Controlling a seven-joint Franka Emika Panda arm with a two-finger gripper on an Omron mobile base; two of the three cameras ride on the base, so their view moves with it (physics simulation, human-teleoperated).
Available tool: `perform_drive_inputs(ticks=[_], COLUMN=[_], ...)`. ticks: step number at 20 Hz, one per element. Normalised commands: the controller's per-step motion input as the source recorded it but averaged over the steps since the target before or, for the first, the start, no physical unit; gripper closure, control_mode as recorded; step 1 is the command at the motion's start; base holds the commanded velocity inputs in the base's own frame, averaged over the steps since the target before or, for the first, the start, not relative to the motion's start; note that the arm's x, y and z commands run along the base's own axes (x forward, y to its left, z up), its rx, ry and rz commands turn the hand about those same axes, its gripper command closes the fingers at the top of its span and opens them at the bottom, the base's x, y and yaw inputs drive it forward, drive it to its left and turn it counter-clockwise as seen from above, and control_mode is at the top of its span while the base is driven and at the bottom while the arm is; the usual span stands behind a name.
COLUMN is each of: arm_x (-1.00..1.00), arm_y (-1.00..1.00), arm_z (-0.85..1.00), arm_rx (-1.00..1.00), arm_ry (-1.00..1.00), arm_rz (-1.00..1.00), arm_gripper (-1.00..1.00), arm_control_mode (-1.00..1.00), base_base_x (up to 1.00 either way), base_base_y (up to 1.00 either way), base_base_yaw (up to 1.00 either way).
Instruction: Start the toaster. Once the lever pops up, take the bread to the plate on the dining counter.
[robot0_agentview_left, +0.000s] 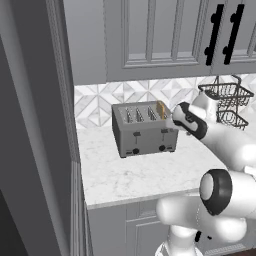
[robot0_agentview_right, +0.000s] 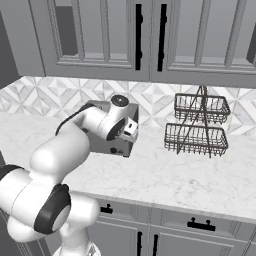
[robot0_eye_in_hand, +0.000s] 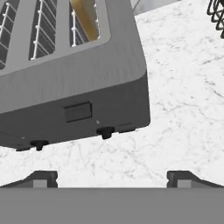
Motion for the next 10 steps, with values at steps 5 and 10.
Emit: perform_drive_inputs(ticks=[5,10], arm_x=[0.42,0.35], arm_y=[0.0,0.0], arm_z=[-0.33,-0.23], arm_rx=[0.0,0.0], arm_ry=[0.0,0.0], arm_rz=[-0.04,-0.04], arm_gripper=[-1.0,-1.0], arm_control_mode=[-1.0,-1.0], base_base_x=[0.0,0.0], base_base_y=[0.0,0.0], base_base_yaw=[0.0,0.0])
